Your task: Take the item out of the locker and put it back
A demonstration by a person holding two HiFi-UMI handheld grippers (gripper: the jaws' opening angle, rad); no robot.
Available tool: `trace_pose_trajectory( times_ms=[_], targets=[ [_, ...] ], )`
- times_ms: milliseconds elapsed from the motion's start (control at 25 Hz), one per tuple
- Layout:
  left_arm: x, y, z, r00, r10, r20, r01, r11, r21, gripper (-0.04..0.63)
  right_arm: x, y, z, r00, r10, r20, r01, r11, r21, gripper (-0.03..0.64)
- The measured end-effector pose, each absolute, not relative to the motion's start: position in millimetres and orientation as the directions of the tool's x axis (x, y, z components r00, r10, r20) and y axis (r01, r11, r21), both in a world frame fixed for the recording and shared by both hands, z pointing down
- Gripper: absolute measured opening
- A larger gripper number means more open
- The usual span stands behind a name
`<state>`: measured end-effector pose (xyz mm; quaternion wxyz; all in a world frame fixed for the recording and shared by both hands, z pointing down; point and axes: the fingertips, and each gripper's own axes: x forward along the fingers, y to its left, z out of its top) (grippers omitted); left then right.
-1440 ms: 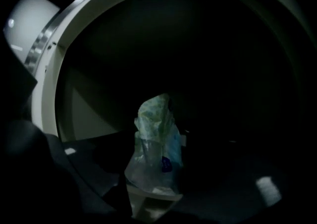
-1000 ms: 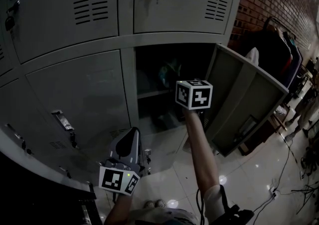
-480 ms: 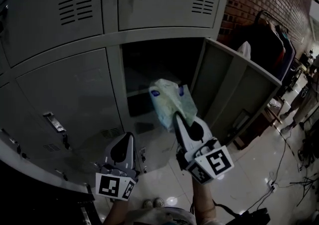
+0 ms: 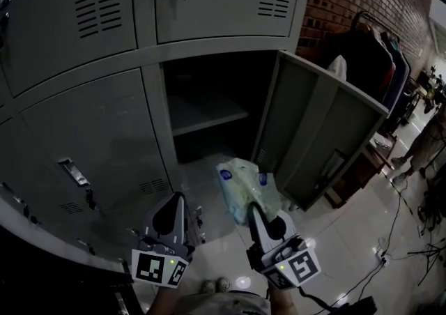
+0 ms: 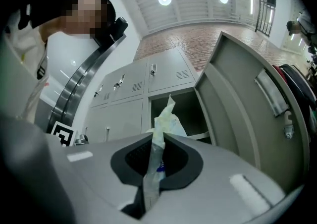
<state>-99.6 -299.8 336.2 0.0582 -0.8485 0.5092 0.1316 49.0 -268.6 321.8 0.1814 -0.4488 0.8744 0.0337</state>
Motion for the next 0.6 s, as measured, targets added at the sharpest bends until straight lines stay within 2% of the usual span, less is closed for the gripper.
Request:
trace_pose_trajectory(
  times_ms=[600],
  targets=[
    [-101.0, -298.4, 330.1, 0.437, -0.852, -0.287, -0.887, -0.461, 0.017, 0.006, 52.9, -267.2, 326.6, -0.525, -0.774, -0.354, -0.789, 0.599, -0.138, 0.012]
  ],
)
